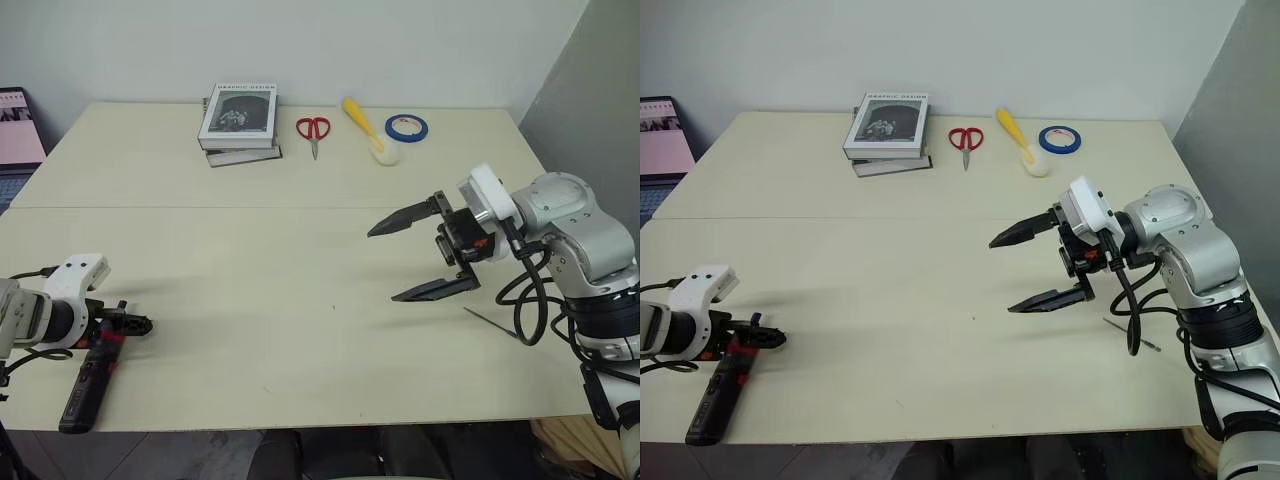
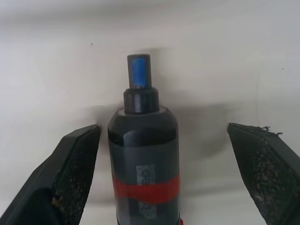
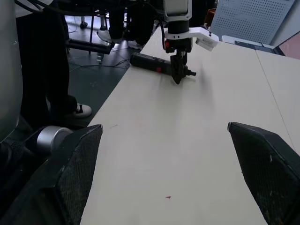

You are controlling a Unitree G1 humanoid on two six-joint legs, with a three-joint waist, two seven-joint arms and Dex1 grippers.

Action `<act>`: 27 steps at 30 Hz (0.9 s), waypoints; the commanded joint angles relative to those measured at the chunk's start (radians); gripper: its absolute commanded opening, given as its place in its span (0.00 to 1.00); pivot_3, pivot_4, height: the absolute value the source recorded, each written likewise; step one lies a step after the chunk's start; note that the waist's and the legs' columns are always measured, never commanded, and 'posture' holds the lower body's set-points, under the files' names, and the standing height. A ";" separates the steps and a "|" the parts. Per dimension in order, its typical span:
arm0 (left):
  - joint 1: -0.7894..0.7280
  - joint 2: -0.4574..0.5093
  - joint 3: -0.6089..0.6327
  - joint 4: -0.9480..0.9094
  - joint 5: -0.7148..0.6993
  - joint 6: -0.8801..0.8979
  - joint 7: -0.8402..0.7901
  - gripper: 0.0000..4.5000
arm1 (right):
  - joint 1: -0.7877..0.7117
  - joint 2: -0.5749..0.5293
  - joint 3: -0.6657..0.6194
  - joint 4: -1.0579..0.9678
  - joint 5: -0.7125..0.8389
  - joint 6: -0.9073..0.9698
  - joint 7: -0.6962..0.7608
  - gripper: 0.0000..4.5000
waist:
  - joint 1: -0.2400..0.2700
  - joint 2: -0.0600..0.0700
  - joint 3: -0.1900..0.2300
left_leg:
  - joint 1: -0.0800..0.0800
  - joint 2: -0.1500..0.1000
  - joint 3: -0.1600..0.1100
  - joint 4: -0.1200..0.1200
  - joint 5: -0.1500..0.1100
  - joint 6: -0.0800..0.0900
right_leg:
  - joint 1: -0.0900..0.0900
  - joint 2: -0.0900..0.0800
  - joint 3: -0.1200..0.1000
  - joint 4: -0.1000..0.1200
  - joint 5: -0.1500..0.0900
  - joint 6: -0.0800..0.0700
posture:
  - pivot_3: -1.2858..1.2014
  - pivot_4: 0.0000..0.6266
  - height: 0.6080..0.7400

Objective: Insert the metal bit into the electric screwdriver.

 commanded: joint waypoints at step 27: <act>-0.001 -0.098 0.047 -0.021 0.020 0.019 0.094 0.36 | 0.030 -0.025 -0.021 -0.046 -0.011 0.002 0.019 1.00 | 0.002 0.001 -0.001 | 0.001 -0.001 0.000 0.000 0.000 0.000 | 0.001 -0.001 0.000 0.000 0.000 0.002 | 0.52 0.24 1.00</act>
